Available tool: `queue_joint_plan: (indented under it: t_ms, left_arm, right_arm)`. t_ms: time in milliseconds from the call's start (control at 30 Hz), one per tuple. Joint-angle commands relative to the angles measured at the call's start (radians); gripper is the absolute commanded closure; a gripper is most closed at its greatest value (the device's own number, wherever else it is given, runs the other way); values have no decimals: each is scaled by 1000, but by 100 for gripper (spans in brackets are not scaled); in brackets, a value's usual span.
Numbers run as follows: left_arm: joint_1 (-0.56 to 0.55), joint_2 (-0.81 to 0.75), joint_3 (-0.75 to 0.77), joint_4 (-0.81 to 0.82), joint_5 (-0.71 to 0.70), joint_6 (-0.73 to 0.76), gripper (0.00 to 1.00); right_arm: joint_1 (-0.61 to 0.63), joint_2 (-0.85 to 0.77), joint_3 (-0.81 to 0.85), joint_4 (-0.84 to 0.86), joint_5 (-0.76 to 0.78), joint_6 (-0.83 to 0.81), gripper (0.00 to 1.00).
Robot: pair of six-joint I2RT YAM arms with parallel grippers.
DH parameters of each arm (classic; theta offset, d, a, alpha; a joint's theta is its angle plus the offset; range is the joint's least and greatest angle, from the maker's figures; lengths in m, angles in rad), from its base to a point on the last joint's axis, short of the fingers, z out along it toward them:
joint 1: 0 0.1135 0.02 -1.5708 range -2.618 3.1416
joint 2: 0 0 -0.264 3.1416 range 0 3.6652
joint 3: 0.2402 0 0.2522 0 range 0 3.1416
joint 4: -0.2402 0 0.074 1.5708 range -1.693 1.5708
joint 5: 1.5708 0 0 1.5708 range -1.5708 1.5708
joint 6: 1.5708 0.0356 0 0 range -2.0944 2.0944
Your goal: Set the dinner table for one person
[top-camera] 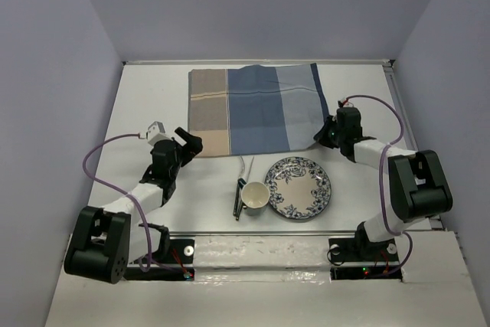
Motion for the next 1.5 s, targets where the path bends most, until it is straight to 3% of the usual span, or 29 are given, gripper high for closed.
queue_joint_plan:
  t_ms: [0, 167, 400, 433, 533, 600, 700, 900, 1000, 1033, 1167, 1267, 1367, 1467]
  left_arm:
    - [-6, 56, 8, -11, -32, 12, 1]
    - [-19, 123, 52, -57, -52, 12, 1]
    - [-25, 112, 45, -55, -118, -23, 16]
    - [-25, 117, 45, -43, -118, -26, 23]
    - [-28, 142, 52, -40, -104, -35, 30]
    - [-38, 148, 51, -38, -118, -37, 37]
    - [-57, 155, 60, -43, -136, -19, 43]
    - [-95, 178, 83, -69, -176, 1, 50]
    - [-95, 180, 89, -72, -186, 0, 66]
    - [-95, 181, 89, -73, -189, 0, 77]
    - [-95, 171, 85, -75, -201, 18, 98]
    - [-95, 155, 78, -93, -225, 27, 100]
    - [-89, 116, 74, -109, -250, 47, 100]
    - [-86, 106, 71, -107, -242, 46, 100]
  right_arm:
    - [-7, -28, -45, 27, 48, 26, 97]
    - [-7, -81, -94, 8, 105, 41, 97]
    - [-7, -112, -147, -13, 198, 63, 94]
    - [-7, -112, -150, -12, 207, 66, 91]
    - [-7, -129, -147, -25, 226, 61, 83]
    - [-7, -155, -150, -41, 240, 58, 53]
    - [-7, -196, -160, -55, 269, 60, 42]
    - [-17, -221, -167, -65, 287, 72, 43]
    - [-17, -224, -173, -73, 270, 78, 45]
    - [-17, -235, -179, -75, 261, 81, 46]
    - [-17, -345, -220, -113, 182, 80, 46]
    - [-17, -431, -269, -143, 122, 75, 43]
    - [-17, -492, -324, -145, -33, 83, 41]
    - [3, -602, -355, -163, -70, 75, 41]
